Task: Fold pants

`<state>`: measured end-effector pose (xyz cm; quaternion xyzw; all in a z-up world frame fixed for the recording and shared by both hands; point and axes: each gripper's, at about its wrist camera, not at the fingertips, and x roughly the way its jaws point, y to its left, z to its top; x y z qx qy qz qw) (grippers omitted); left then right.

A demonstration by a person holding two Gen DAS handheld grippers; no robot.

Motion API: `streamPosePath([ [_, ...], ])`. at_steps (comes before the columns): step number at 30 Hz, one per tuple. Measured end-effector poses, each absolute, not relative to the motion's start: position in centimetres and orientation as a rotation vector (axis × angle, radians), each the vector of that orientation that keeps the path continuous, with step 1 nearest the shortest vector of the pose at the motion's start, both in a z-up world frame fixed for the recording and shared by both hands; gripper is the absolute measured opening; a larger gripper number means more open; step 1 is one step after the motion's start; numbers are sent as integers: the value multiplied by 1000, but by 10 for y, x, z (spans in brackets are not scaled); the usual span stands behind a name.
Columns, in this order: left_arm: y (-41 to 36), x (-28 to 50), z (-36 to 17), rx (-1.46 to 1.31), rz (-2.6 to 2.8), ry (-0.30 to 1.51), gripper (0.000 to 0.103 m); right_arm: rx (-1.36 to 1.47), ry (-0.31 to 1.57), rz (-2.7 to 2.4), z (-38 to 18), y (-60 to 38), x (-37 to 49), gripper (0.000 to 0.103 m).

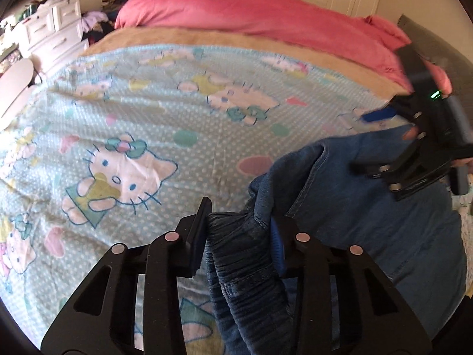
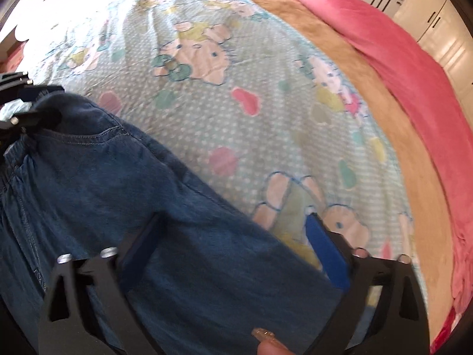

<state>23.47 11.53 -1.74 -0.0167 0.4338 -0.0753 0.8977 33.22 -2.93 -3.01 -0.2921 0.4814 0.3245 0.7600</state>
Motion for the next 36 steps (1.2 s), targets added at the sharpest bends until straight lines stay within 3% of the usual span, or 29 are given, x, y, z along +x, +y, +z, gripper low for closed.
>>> streamPosePath([
  [2,113,225,-8,-33,-175,858,27,-628,1017,751,-29,-26,320,52],
  [3,112,221,-4,-28,-182,843,27,-630,999,761,-28,-25,315,36],
  [5,107,215,2,-6,-180,822,27,-627,971,762,-24,-25,304,12],
  [8,102,208,8,23,-178,799,27,-607,905,731,-10,-35,281,5],
  [23,105,123,23,52,-238,796,27,-388,785,789,56,-86,116,3],
  [36,121,62,-14,11,-266,925,34,-368,892,811,7,-66,18,3],
])
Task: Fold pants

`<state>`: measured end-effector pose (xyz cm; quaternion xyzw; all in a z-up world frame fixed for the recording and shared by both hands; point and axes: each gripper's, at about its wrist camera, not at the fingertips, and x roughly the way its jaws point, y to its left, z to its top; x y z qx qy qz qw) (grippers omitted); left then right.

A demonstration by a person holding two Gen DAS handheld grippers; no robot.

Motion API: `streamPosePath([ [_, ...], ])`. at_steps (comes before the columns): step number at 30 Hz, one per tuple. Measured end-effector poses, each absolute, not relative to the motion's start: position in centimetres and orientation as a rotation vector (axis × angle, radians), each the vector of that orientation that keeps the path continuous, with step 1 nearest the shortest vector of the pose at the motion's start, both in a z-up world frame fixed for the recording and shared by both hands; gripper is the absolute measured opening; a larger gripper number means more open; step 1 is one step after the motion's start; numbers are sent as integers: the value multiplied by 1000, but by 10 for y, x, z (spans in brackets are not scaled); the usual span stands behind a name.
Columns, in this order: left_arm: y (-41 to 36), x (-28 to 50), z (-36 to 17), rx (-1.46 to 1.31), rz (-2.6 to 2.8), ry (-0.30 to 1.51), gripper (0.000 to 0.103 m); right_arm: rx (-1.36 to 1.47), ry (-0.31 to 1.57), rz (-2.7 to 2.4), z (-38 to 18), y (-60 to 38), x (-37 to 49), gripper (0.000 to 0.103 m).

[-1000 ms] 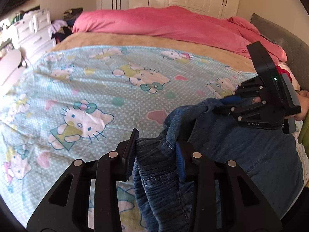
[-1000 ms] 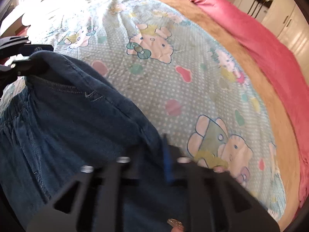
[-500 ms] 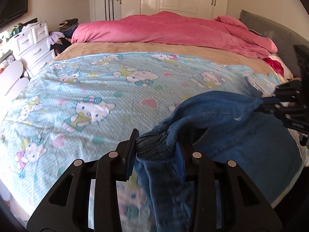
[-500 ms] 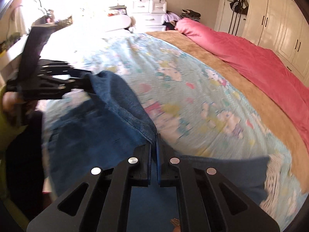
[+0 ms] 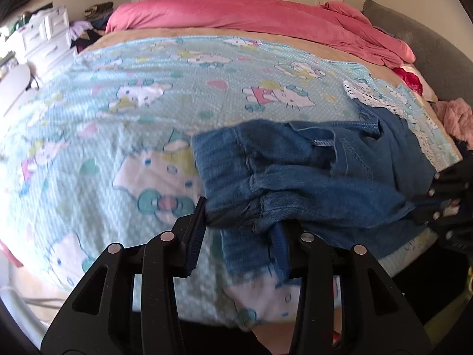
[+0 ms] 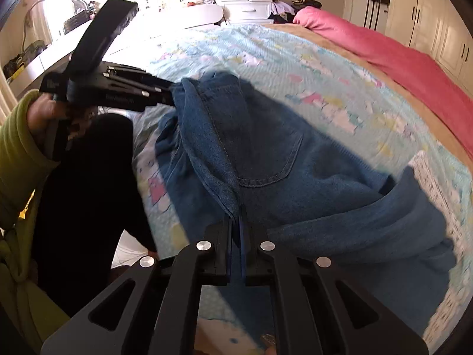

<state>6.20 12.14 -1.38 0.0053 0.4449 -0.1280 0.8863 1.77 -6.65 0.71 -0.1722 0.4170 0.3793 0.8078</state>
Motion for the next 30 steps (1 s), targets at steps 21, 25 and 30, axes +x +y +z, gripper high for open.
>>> streamPosePath([
  [21,119,45,27,-122,-303,853,30,-434,893,770,-10,-60,-20,4],
  [25,95,65,6,-107,-323,913,30,-409,927,764,-14,-61,-19,8],
  [30,88,66,-18,-41,-283,937,30,-287,939,794,11,-75,-19,15],
])
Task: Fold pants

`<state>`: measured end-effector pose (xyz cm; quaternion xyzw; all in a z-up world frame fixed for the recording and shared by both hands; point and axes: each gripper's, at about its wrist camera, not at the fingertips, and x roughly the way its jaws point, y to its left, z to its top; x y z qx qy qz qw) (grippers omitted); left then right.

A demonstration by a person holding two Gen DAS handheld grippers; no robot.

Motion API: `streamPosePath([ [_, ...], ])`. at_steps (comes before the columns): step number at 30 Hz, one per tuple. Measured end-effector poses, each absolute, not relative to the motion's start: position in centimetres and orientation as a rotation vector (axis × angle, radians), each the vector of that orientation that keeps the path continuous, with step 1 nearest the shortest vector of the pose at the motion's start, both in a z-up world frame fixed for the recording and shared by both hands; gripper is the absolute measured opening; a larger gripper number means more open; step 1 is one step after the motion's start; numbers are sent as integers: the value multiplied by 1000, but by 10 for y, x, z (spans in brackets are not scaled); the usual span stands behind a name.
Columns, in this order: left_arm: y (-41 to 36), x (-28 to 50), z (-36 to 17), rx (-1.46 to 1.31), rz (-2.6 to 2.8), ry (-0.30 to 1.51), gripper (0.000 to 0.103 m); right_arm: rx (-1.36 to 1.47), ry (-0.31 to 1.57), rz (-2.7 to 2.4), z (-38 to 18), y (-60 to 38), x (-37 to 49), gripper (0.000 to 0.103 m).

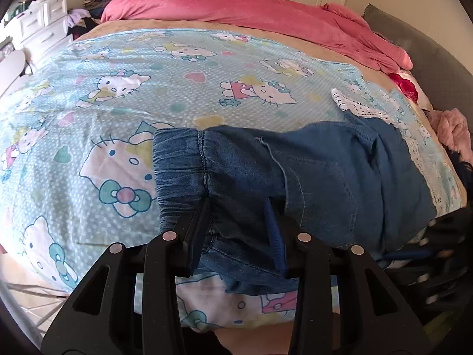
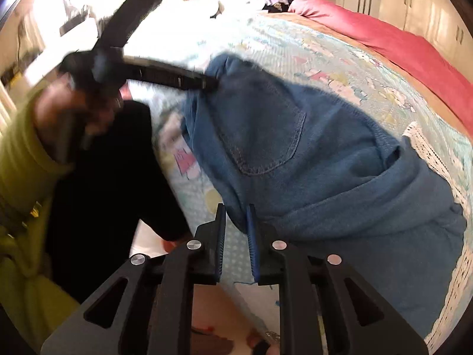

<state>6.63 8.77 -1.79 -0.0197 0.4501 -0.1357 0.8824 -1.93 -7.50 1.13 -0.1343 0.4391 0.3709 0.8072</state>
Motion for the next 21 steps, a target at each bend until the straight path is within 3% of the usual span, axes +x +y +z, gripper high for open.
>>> streamPosePath([
  [3,85,64,-16,-19,-282,928,30,-226,878,756,34,-79,-10,16],
  [5,85,62,-16,-16,-282,922,30,-191,857,741,40,-75,-1,26],
  [6,86,61,-16,-18,-282,921,30,-194,881,726,35,-70,6,31],
  [10,88,60,-14,-31,-286,917,30,-242,1068,634,-13,-56,25,31],
  [12,91,58,-13,-45,-293,908,30,-224,1074,618,-21,-56,25,32],
  [20,95,45,14,-67,-298,834,33,-113,926,553,41,-109,19,40],
  [21,95,44,18,-66,-296,832,34,-103,915,531,46,-117,22,45],
])
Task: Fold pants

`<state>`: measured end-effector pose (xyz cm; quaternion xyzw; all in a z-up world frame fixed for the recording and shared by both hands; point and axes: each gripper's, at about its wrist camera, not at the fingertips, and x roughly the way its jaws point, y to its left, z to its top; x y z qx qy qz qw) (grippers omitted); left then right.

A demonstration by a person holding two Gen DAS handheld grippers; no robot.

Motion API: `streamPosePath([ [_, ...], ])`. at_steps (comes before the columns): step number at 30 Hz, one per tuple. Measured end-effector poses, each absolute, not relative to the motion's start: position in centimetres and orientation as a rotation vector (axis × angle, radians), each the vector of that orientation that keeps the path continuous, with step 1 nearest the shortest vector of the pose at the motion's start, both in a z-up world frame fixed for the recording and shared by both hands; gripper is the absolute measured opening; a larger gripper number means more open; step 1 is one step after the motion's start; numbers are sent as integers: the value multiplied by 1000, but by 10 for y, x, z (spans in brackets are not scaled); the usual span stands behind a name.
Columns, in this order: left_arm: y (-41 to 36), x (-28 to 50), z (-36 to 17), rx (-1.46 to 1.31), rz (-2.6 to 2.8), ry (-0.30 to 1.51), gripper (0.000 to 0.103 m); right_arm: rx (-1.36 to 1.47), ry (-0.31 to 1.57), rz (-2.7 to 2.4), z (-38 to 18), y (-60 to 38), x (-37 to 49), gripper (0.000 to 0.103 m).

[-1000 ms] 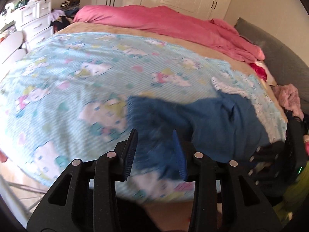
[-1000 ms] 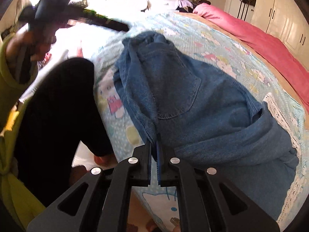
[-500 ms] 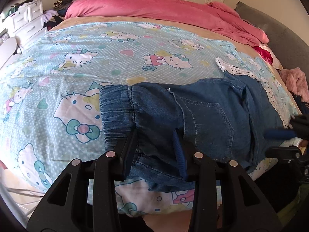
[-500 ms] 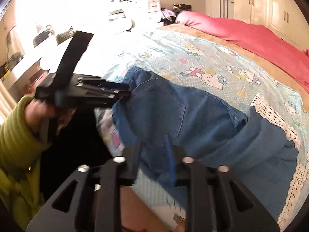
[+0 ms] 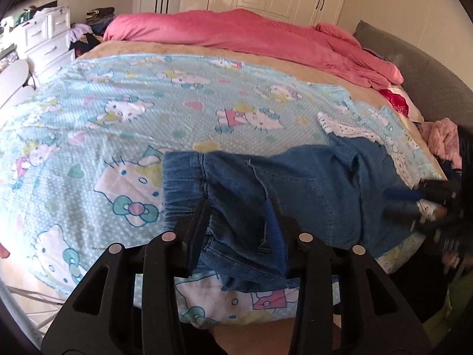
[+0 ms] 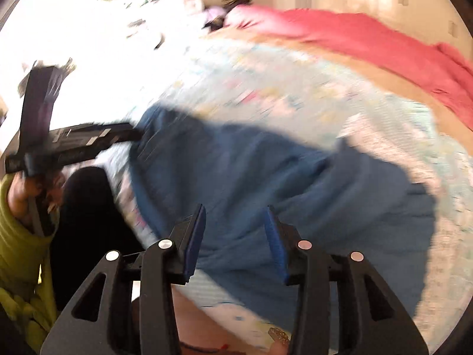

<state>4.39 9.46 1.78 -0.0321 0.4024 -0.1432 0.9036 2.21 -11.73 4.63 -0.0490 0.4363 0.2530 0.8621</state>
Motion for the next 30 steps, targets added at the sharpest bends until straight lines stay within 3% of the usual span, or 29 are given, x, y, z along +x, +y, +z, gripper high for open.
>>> streamPosePath([
  [15,34,31,47,-26,-415,806,61,-123,911,298,79,-181,129,67],
  [24,-26,39,9,-14,-549,891,69,-255,1010,200,40,-160,206,73],
  [30,-60,45,-17,2,-626,950,69,-196,1121,155,2,-167,245,74],
])
